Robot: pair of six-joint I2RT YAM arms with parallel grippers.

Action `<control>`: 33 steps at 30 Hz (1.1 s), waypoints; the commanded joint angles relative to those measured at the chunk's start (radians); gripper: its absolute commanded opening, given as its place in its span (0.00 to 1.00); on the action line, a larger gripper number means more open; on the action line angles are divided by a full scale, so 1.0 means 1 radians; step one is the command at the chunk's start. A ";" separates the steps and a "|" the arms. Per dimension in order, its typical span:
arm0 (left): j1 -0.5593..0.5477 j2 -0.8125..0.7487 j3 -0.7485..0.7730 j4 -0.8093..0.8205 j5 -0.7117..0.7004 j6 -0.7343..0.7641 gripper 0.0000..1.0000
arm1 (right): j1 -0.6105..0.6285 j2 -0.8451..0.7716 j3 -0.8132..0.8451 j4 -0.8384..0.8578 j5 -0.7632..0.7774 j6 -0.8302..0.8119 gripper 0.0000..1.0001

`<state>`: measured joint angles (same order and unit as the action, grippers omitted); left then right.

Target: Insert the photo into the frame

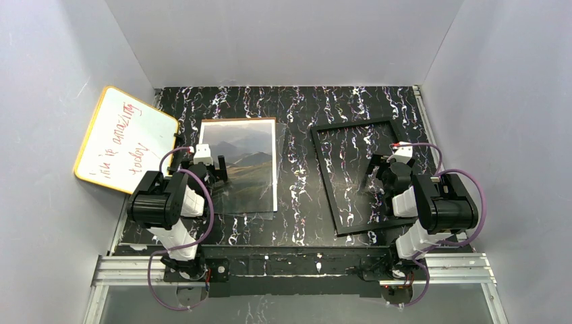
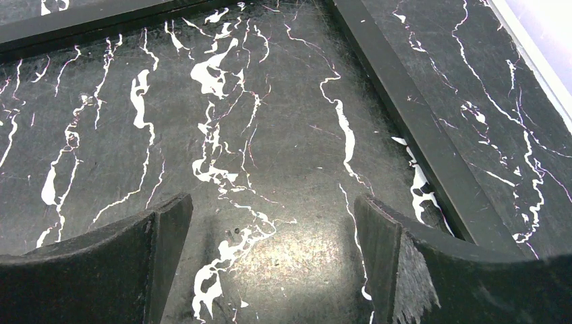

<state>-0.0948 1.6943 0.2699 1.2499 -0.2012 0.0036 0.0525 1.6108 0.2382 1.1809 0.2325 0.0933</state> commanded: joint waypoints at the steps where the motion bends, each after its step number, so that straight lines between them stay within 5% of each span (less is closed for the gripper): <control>1: 0.000 -0.020 -0.003 -0.018 -0.004 0.004 0.98 | -0.002 -0.012 0.007 0.048 0.002 -0.009 0.99; 14: 0.002 -0.024 0.003 -0.023 0.004 0.007 0.98 | -0.005 -0.013 0.011 0.041 0.019 0.005 0.99; 19: 0.028 -0.117 0.278 -0.567 0.034 0.012 0.98 | -0.003 -0.115 -0.015 0.025 0.053 0.002 0.99; 23: 0.041 -0.080 0.627 -1.051 0.182 0.026 0.98 | -0.014 -0.341 0.135 -0.531 0.307 0.259 0.99; 27: 0.041 0.004 0.932 -1.413 0.235 0.012 0.98 | -0.060 -0.416 0.323 -0.917 0.341 0.607 0.99; 33: 0.051 0.086 1.229 -1.746 0.268 0.030 0.98 | -0.064 -0.332 0.516 -1.067 -0.210 0.519 0.99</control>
<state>-0.0540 1.7470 1.3903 -0.1196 0.0074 0.0193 -0.0414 1.1873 0.6243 0.3706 0.3412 0.5770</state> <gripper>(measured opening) 0.981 0.985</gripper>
